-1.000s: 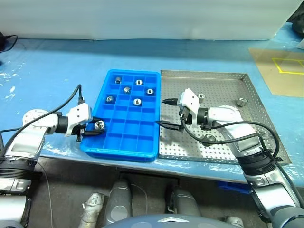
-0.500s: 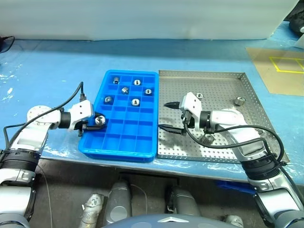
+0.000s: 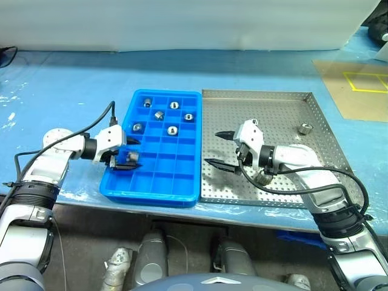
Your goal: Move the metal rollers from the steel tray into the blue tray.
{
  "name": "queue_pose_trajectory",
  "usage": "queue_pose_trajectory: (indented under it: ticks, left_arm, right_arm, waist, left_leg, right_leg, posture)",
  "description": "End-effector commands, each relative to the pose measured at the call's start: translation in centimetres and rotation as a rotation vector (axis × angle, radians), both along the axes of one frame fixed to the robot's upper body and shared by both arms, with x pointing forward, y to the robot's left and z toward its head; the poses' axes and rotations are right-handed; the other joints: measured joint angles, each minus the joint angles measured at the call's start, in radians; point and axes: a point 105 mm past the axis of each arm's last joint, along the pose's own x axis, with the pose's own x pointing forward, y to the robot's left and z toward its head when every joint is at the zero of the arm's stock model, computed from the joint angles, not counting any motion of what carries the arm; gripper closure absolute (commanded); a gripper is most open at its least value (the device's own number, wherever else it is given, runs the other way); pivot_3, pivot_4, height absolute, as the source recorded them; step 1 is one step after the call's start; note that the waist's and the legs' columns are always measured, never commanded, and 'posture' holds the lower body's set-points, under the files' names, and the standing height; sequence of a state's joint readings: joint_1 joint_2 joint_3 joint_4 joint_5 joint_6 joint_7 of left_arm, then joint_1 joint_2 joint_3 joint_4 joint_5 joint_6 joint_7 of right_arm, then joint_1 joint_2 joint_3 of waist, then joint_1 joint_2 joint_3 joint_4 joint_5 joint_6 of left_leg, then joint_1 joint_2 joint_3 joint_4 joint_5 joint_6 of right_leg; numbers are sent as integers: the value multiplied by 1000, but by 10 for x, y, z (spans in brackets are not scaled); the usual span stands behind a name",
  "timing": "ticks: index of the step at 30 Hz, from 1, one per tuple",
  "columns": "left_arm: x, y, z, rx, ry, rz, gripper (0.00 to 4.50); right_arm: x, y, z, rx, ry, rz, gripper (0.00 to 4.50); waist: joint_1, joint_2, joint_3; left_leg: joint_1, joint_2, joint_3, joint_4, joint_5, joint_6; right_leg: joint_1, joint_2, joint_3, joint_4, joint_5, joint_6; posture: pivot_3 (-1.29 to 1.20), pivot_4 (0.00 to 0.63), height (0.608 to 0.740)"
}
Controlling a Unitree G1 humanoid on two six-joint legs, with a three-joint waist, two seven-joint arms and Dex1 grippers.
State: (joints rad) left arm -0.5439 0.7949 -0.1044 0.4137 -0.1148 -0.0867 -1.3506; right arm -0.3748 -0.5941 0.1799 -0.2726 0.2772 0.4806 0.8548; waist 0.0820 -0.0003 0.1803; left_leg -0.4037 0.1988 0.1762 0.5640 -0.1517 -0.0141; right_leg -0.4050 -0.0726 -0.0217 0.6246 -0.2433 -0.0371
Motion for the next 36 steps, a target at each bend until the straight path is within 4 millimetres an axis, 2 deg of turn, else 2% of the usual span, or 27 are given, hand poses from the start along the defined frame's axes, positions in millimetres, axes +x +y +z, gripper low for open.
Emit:
queue_pose_trajectory:
  ticks: [1, 4, 6, 8, 12, 15, 19, 25, 29, 36]
  left_arm:
    - [0, 14, 4, 32, -13, 25, 15]
    - [2, 14, 6, 31, -37, 29, 15]
    - [5, 3, 15, -26, -60, 10, 15]
    - [8, -22, 30, -114, -94, -46, 15]
    - [11, -58, 44, -190, -136, -143, 15]
    - [21, -99, 53, -278, -148, -221, 15]
    - [40, -137, 48, -304, -152, -268, 15]
    - [48, -180, 36, -286, -138, -341, 15]
    - [40, -220, 24, -277, -77, -411, 15]
    - [18, -272, 15, -295, 12, -491, 15]
  right_arm:
    - [-1, 0, 15, 17, -57, 3, 0]
    - [-1, 1, 14, 14, -57, 5, 0]
    - [0, 1, 13, 11, -57, 6, 0]
    - [1, 1, 14, 11, -61, -1, 0]
    - [-1, -2, 17, 15, -65, -13, 0]
    - [-1, -15, 21, 10, -82, -75, 0]
    - [-4, -33, 24, -2, -102, -168, 0]
    - [-16, -57, 27, -12, -117, -300, 0]
    - [-37, -75, 25, -25, -114, -418, 0]
    - [-61, -85, 22, -33, -102, -540, 0]
  waist:
    - [-6, 0, 0]
    - [-10, 0, 0]
    - [-11, 0, 0]
    - [-11, 0, 0]
    - [-2, 0, 0]
    - [1, 0, 0]
    - [-10, 0, 0]
    - [-60, 0, 0]
    - [-74, 0, -1]
    - [-127, 0, -1]
  left_leg:
    - [0, 0, 0, 0, 0, 0]
    - [0, 0, 0, 0, 0, 0]
    - [0, 0, 0, 0, 0, 0]
    - [0, 0, 0, 0, 0, 0]
    - [-1, 0, 0, 2, 0, 0]
    - [-1, -1, 0, 3, 0, 0]
    - [-1, -1, 1, 7, -1, 3]
    - [-1, -2, 1, 8, -3, 7]
    - [-2, -2, 1, 8, -5, 15]
    - [-1, -3, 1, 13, -9, 21]
  right_leg:
    - [0, 0, 0, 0, 0, 0]
    - [0, 0, 0, 0, 0, 0]
    - [0, 0, 0, 1, 0, 0]
    - [0, 0, 0, 1, 0, 0]
    - [1, -1, 0, 0, 0, 0]
    - [1, -1, 0, 0, 0, 0]
    - [3, -1, 0, 0, 0, 0]
    - [3, 0, 2, -1, 1, 1]
    - [4, 0, 2, -2, 1, 2]
    - [8, -2, 4, -7, 2, 4]
  posture:
    - [-76, 150, 740]
    - [-75, 150, 740]
    - [-78, 150, 740]
    - [-95, 150, 740]
    - [-127, 150, 740]
    - [-182, 150, 740]
    - [-281, 150, 740]
    - [-436, 150, 740]
    - [-563, 150, 740]
    - [-698, 150, 740]
